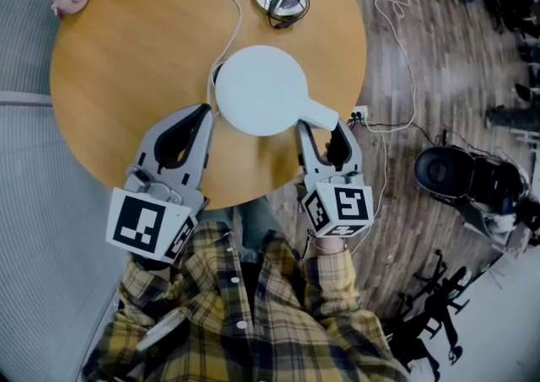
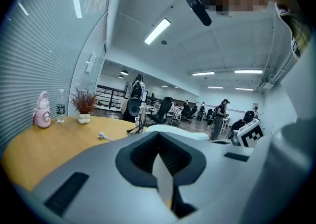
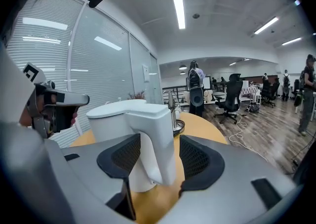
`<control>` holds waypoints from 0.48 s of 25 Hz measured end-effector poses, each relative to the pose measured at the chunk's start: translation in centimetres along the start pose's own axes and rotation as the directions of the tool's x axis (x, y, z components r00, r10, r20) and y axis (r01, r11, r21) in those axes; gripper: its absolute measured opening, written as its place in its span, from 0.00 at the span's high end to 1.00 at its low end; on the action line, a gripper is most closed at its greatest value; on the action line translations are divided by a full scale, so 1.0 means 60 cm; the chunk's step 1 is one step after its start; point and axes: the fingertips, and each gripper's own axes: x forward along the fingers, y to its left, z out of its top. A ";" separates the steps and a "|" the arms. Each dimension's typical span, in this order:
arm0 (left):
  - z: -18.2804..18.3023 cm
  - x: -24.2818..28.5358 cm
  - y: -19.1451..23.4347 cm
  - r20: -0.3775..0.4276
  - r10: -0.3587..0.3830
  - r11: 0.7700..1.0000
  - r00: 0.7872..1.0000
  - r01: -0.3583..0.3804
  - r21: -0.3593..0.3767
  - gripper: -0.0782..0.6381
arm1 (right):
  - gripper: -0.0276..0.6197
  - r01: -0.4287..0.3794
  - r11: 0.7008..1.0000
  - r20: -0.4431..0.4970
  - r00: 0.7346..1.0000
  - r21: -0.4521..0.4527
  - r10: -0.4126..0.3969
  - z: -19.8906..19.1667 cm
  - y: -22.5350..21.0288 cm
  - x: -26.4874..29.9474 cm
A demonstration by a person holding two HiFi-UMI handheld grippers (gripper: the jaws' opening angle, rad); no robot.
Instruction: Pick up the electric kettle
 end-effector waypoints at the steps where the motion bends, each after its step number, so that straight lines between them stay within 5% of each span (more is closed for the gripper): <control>1: -0.006 0.001 0.006 -0.006 0.005 1.000 1.000 -0.005 0.000 0.89 | 0.58 0.002 1.000 -0.001 1.000 0.004 -0.002 -0.005 -0.002 0.004; 12: -0.063 0.024 0.050 -0.066 0.022 1.000 0.998 -0.023 -0.007 0.89 | 0.58 0.044 0.999 0.003 0.999 0.010 -0.044 -0.028 -0.019 0.045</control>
